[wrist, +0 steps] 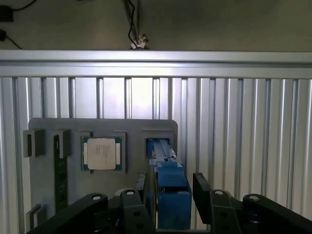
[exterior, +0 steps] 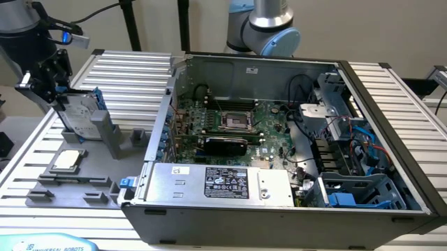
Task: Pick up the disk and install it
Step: 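Pick up the disk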
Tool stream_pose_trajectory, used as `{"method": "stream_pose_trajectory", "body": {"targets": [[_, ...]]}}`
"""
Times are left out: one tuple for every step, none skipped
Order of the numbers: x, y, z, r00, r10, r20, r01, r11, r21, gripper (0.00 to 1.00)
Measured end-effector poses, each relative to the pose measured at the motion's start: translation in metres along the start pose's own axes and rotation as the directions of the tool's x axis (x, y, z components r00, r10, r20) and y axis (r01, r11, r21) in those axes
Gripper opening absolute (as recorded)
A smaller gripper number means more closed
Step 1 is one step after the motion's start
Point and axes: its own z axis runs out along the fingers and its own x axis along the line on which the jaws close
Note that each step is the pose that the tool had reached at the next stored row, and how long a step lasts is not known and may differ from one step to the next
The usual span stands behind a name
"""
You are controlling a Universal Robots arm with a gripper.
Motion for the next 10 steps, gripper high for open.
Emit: {"method": "stream_pose_trajectory", "body": {"targets": [[0.0,0.0,0.0,1.0,0.0,-0.0006,0.0,1.0,-0.0001,0.49],[0.0,0.0,0.0,1.0,0.0,-0.001,0.0,1.0,0.0,0.49],[0.0,0.0,0.0,1.0,0.0,-0.0012,0.0,1.0,0.0,0.49],[0.0,0.0,0.0,1.0,0.0,-0.0013,0.0,1.0,-0.0001,0.41],[0.0,0.0,0.0,1.0,0.0,-0.0014,0.0,1.0,0.0,0.41],[0.0,0.0,0.0,1.0,0.0,-0.0014,0.0,1.0,0.0,0.41],[0.0,0.0,0.0,1.0,0.0,-0.0014,0.0,1.0,0.0,0.41],[0.0,0.0,-0.0001,1.0,0.0,-0.0014,0.0,1.0,-0.0001,0.41],[0.0,0.0,-0.0001,1.0,0.0,-0.0015,0.0,1.0,-0.0001,0.39],[0.0,0.0,-0.0001,1.0,0.0,-0.0015,0.0,1.0,-0.0002,0.39]]}}
